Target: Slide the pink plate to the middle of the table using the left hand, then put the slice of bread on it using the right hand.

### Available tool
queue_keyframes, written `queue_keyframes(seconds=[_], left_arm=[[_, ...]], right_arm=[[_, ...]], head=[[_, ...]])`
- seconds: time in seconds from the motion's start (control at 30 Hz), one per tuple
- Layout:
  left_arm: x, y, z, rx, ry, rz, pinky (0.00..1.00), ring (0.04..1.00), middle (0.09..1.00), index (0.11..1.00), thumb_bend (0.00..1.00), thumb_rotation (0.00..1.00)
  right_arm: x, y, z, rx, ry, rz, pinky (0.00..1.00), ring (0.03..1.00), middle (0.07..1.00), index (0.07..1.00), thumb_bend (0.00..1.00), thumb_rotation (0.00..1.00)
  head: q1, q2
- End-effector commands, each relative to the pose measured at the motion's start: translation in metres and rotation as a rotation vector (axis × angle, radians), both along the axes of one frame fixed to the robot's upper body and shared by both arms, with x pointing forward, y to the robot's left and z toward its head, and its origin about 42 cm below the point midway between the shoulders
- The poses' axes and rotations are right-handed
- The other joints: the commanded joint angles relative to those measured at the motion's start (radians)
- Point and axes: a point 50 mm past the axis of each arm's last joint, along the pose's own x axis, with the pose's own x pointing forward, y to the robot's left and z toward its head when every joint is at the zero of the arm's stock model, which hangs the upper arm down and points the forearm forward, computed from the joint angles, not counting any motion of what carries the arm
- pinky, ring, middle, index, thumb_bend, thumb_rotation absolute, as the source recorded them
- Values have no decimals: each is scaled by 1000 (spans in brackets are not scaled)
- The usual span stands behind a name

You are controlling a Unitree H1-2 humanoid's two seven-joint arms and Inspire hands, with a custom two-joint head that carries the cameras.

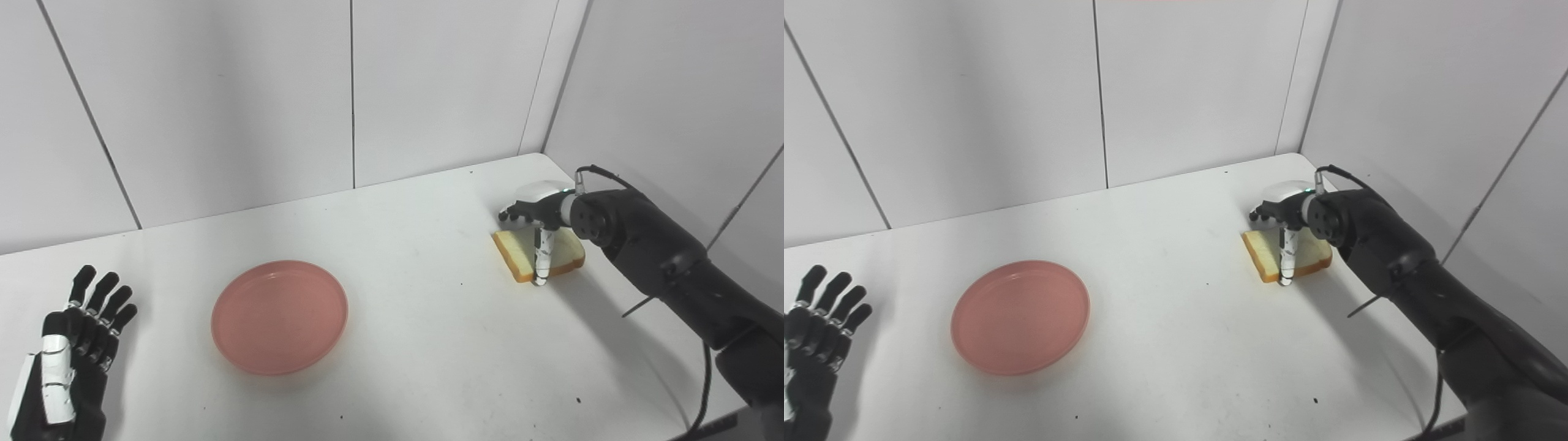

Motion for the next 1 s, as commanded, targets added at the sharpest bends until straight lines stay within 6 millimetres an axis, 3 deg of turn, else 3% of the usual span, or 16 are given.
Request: queue_keyframes(seconds=[0.0,0.1,0.63,0.8,0.97], left_arm=[[2,3,17,-1,-64,-4,923,935,953,956,670,1000],[2,4,17,-1,-63,-1,921,930,948,951,668,1000],[4,4,16,-4,-67,-9,922,935,953,956,676,1000],[5,0,16,-2,-65,-5,928,937,953,954,675,1000],[9,-7,12,4,-70,-9,952,939,961,956,683,1000]], right_arm=[[0,-5,13,8,-36,-15,468,508,529,553,592,6],[-2,-8,11,5,-45,-14,373,445,482,506,534,0],[-5,-14,29,27,-122,-51,378,444,460,523,524,0],[-6,-7,48,54,-207,-4,374,437,443,539,521,0],[-3,14,80,108,-277,18,427,482,480,499,527,0]], head=[[1,2],[-2,2],[1,2],[12,-6],[31,-14]])
